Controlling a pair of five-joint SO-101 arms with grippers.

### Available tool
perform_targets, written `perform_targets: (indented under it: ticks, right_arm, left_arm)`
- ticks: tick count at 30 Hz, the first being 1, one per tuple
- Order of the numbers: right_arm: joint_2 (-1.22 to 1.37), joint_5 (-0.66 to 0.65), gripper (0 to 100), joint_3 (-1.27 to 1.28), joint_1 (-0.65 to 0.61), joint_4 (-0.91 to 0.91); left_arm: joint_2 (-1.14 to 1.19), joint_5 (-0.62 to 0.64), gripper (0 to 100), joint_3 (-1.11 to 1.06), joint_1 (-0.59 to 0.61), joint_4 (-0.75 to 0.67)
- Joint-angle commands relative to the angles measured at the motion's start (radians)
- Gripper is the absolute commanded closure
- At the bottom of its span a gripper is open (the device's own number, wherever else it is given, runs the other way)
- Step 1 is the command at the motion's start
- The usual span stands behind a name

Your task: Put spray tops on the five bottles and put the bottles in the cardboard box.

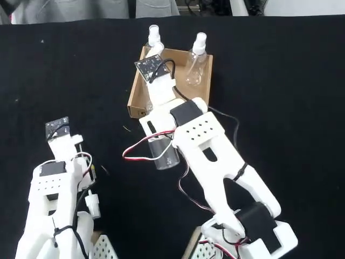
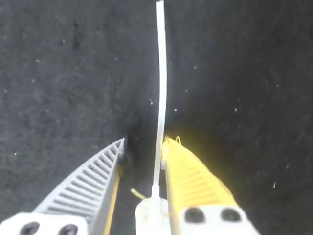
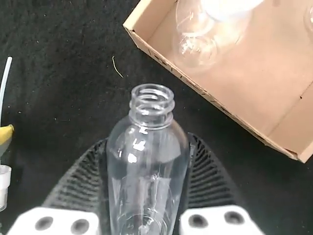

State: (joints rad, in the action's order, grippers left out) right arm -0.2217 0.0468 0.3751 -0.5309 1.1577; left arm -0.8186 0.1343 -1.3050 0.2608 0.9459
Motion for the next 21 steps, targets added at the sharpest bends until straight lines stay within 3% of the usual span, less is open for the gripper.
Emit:
perform_targets:
  ticks: [1,5,8,15,21]
  right_arm:
    - [-0.068,0.0,97.5,-0.01,0.026,-0.026]
    - [-0.068,0.0,97.5,-0.01,0.026,-0.026]
    - [-0.068,0.0,97.5,-0.008,0.026,-0.026]
    - [-0.068,0.0,97.5,-0.008,0.026,-0.028]
    - [-0.068,0.0,97.5,-0.008,0.026,-0.028]
  left_arm:
    - [0.005,0.054,90,0.054,0.016,-0.02]
    - [0.005,0.11,90,0.059,0.077,-0.044]
    - [0.006,0.13,98,0.054,0.136,-0.107]
    - [0.006,0.137,97,0.065,0.222,-0.126]
    - [0.006,0.245,97,0.062,0.36,-0.213]
